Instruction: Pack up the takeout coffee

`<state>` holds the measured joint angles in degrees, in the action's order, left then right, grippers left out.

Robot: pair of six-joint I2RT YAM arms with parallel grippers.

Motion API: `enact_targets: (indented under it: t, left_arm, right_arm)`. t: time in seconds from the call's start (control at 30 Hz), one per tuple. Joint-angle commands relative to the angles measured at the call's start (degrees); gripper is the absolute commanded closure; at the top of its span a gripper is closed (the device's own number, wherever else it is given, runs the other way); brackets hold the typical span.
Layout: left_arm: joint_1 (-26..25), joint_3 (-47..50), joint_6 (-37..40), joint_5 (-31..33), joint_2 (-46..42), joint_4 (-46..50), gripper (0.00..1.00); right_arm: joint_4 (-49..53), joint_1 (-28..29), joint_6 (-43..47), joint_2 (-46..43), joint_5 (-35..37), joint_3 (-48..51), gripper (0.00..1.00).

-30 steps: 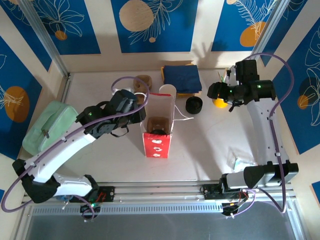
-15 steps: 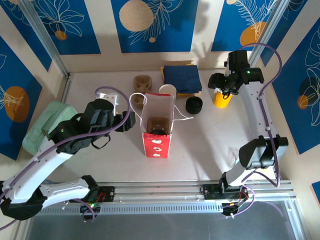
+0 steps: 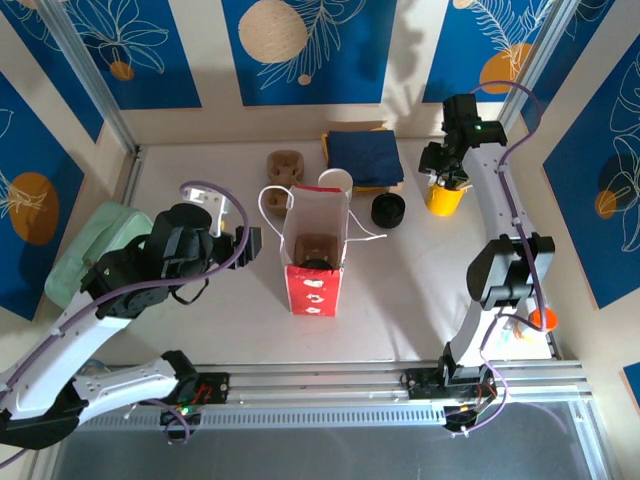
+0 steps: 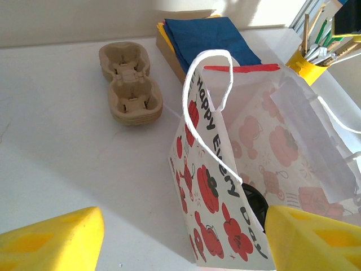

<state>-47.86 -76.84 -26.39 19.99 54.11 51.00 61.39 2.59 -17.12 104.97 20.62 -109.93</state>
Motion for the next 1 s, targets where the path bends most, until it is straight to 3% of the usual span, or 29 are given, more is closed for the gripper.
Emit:
enact_targets:
  t: [0.0, 0.47, 0.57, 0.97]
  left_arm:
    - [0.7, 1.5, 1.7, -0.4, -1.0, -1.8, 0.24]
    - [0.7, 5.4, -2.7, -5.1, -1.3, -5.8, 0.24]
    - [0.6, 5.3, -2.9, -5.3, -0.8, -5.8, 0.24]
    - [0.6, 3.9, -1.2, -4.5, -0.1, -5.8, 0.23]
  right_arm:
    - [1.8, 0.0, -1.2, 0.7, 0.7, -1.7, 0.43]
    - [2.7, -0.5, -3.2, 4.1, 2.8, -1.5, 0.55]
    - [2.6, -0.7, -3.2, 4.5, 2.8, -1.5, 0.63]
    - [3.2, -1.1, -2.6, 4.6, 3.1, -3.5, 0.68]
